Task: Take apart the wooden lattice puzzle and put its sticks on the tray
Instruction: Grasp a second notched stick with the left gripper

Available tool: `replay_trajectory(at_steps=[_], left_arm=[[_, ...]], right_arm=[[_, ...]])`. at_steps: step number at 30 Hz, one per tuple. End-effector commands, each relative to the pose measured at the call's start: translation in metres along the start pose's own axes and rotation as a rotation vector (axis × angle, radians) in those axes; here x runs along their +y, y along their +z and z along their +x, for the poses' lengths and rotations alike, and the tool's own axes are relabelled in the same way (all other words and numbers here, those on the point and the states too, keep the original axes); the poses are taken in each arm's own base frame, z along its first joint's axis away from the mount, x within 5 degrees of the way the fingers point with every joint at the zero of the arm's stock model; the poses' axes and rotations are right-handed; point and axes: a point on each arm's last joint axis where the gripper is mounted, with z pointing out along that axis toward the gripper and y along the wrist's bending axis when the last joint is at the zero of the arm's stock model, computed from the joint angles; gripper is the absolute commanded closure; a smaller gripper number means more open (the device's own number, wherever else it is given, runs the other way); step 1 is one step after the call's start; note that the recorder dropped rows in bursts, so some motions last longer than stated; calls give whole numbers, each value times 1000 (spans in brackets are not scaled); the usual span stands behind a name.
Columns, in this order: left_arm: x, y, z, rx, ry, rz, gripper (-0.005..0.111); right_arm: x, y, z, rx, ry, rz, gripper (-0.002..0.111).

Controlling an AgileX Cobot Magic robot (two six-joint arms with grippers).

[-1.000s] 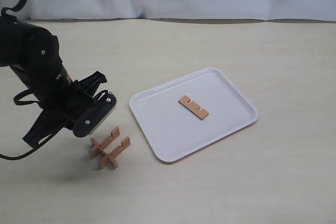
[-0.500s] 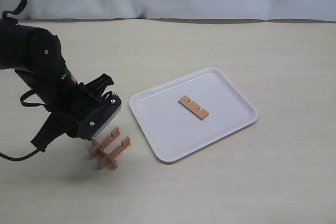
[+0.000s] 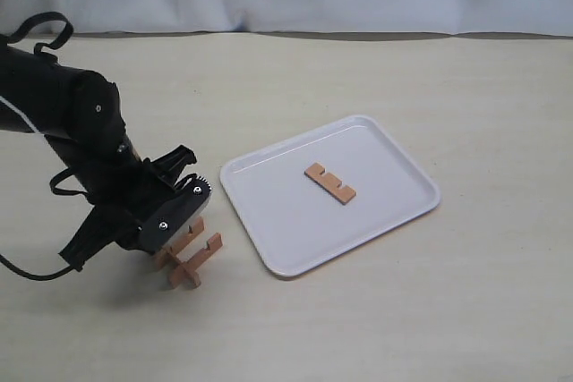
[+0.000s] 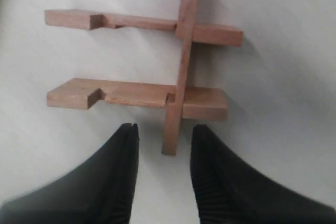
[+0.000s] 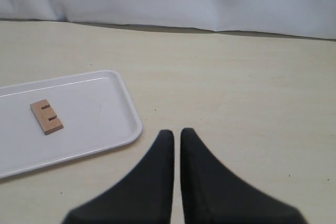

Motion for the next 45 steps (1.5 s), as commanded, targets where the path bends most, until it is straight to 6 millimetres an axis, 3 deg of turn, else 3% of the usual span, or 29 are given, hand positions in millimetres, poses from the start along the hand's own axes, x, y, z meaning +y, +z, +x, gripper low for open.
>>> replay_trajectory(at_steps=[1,8,32,36,40,45], left_arm=[[0,1,3,32,46,-2,75],[-1,1,4,46,67,5,106],[2,1,0,0,-3,-21,107],[1,1,-1,-8,-9,-12,100],[0,1,-1,-9,-18,-7,75],[-5,1,-3,-31,-18,52,73]], right_arm=[[0,0,0,-7,1,4,104],[0,0,0,-7,1,4,104],[0,0,0,-7,1,4,104],[0,0,0,-7,1,4,104],[0,0,0,-7,1,4,104],[0,0,0,-7,1,4,104]])
